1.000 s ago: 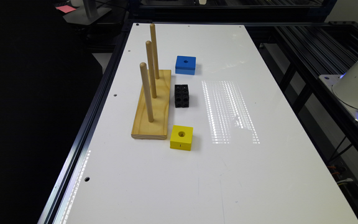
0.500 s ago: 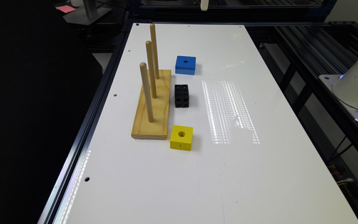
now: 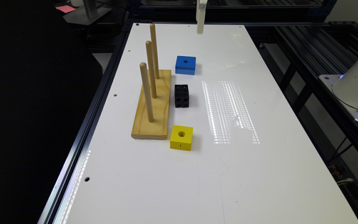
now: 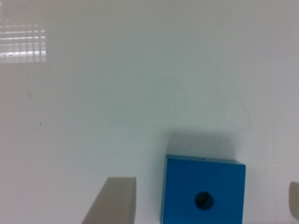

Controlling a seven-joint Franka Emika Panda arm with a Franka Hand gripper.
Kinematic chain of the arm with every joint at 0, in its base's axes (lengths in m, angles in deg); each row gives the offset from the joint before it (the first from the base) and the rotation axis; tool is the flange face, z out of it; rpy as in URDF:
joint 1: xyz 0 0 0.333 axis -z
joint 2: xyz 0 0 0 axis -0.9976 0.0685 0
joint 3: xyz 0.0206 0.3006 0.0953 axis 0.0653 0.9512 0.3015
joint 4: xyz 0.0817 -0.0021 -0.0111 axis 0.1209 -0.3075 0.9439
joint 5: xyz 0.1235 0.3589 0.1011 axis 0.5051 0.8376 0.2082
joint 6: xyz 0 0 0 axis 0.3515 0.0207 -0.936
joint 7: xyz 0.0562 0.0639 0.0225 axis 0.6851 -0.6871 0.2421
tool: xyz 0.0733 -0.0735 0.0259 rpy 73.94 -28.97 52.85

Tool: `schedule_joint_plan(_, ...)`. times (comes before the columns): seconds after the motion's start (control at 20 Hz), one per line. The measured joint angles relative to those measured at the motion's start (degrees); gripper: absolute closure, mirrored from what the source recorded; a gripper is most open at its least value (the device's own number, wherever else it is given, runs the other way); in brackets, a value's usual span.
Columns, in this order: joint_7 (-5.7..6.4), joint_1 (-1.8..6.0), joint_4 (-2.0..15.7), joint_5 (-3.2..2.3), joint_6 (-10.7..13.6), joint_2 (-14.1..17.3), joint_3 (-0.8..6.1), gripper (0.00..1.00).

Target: Pick up blue block.

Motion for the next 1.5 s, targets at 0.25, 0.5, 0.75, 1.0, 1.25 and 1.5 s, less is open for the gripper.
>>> schedule_joint_plan(0.25,0.00,-0.01,0.14,0.00,-2.14,1.94,0.14,0.00)
schedule_joint_plan(0.5,0.00,-0.02,0.61,0.00,-2.14,1.93,0.53,0.00)
schedule_joint_plan(0.75,0.00,-0.02,0.38,0.00,-4.70,4.82,0.60,0.00)
schedule_joint_plan(1.0,0.00,-0.02,0.62,0.00,-8.75,8.82,0.66,0.00)
schedule_joint_plan(1.25,0.27,-0.04,1.17,0.02,-8.90,8.90,1.34,0.00)
schedule_joint_plan(1.5,0.31,-0.03,1.40,0.03,-9.18,9.53,1.70,0.00)
